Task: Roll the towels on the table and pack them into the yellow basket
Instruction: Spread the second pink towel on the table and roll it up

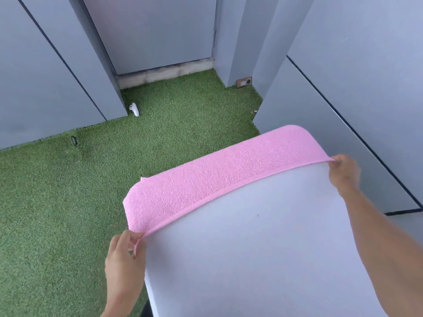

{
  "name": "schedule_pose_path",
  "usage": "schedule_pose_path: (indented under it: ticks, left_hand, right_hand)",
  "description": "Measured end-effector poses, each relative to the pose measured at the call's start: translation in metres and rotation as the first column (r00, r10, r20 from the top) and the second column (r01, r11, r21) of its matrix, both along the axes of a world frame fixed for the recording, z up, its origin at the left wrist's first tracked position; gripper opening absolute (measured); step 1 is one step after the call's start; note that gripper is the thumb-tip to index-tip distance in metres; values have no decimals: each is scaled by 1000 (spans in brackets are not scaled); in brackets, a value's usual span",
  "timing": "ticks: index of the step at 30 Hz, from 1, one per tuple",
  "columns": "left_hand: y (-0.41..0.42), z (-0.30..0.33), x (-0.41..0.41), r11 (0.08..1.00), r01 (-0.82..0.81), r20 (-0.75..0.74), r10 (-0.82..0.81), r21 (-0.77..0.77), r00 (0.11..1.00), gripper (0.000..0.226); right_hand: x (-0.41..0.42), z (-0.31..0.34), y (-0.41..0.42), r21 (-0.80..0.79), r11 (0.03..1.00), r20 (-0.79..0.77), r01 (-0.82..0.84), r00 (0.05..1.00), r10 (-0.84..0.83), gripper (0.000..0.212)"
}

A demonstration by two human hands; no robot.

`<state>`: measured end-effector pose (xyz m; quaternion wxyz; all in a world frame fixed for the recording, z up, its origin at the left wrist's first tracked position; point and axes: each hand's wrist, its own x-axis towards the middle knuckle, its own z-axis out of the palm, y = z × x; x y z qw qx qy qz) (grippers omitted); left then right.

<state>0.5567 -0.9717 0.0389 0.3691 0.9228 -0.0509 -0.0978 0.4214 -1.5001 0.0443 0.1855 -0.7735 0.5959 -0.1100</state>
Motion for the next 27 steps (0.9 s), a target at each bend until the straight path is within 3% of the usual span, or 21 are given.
schedule_pose_path:
  ticks: [18, 24, 27]
  left_hand:
    - [60, -16, -265, 992, -76, 52, 82, -100, 995, 20]
    - [73, -17, -346, 986, -96, 92, 110, -139, 990, 38]
    - [79, -15, -390, 984, -90, 145, 113, -156, 983, 29]
  right_hand:
    - [-260, -16, 51, 60, 994, 74, 91, 993, -95, 20]
    - [-340, -20, 59, 58, 998, 44, 37, 998, -39, 21]
    - [-379, -29, 60, 60, 998, 95, 28, 995, -34, 19]
